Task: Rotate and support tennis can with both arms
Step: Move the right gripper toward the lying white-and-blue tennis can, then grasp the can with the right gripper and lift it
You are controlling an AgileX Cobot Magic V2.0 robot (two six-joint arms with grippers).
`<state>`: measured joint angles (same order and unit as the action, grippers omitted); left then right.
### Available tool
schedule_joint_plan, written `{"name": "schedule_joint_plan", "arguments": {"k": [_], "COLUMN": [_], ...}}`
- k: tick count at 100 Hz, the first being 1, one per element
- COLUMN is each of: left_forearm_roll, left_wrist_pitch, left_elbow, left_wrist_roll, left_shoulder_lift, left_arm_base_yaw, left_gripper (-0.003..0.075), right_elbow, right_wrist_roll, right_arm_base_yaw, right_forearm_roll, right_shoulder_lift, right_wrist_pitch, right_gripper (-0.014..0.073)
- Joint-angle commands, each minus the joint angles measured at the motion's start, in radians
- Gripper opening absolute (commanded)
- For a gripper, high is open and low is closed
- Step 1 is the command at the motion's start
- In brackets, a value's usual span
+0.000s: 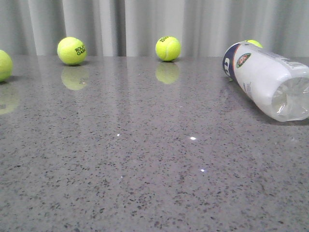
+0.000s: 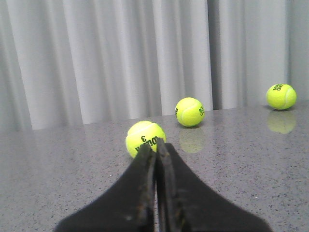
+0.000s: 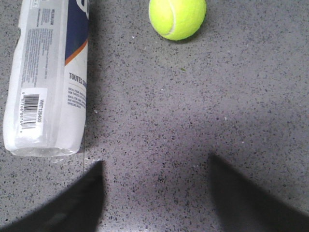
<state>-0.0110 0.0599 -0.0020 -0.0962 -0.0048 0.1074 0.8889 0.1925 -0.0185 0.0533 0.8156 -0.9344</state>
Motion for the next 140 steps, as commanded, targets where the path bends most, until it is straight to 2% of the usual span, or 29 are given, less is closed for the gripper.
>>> {"name": "schedule_joint_plan", "arguments": {"k": [1, 15, 40, 83, 116, 126, 140], "left_forearm_roll": [0.001, 0.001, 0.001, 0.001, 0.001, 0.001, 0.001], "left_wrist_pitch": [0.075, 0.075, 0.075, 0.075, 0.075, 0.075, 0.075], "left_elbow": [0.045, 0.045, 0.045, 0.045, 0.045, 0.045, 0.045], "left_wrist_roll": [0.009, 0.009, 0.009, 0.009, 0.009, 0.009, 0.009], "left_shoulder_lift": [-0.038, -0.038, -0.038, -0.038, -0.038, -0.038, -0.038], "left_arm_base_yaw": [-0.003, -0.003, -0.003, -0.003, -0.003, -0.003, -0.003], "left_gripper": [-0.0021, -0.0021, -0.0021, -0.0021, -0.0021, -0.0021, -0.0021], "right_elbow": [0.033, 0.035, 0.128, 0.375, 0.483, 0.483, 0.483], "right_wrist_roll": [-0.008, -0.011, -0.13, -0.146, -0.147, -0.147, -0.147], "right_arm_base_yaw": [-0.001, -0.001, -0.033, -0.168, -0.175, -0.176, -0.176], "right_forearm_roll": [0.0, -0.053, -0.182, -0.188, -0.18, -0.18, -0.18], "right_shoulder_lift": [-0.001, 0.006, 0.158, 0.578, 0.818, 0.837, 0.825], "right_wrist_pitch": [0.05, 0.064, 0.086, 0.19, 0.191, 0.176, 0.164], "right_gripper": [0.0654, 0.064, 0.064, 0.064, 0.0636, 0.0547, 0.0247]}}
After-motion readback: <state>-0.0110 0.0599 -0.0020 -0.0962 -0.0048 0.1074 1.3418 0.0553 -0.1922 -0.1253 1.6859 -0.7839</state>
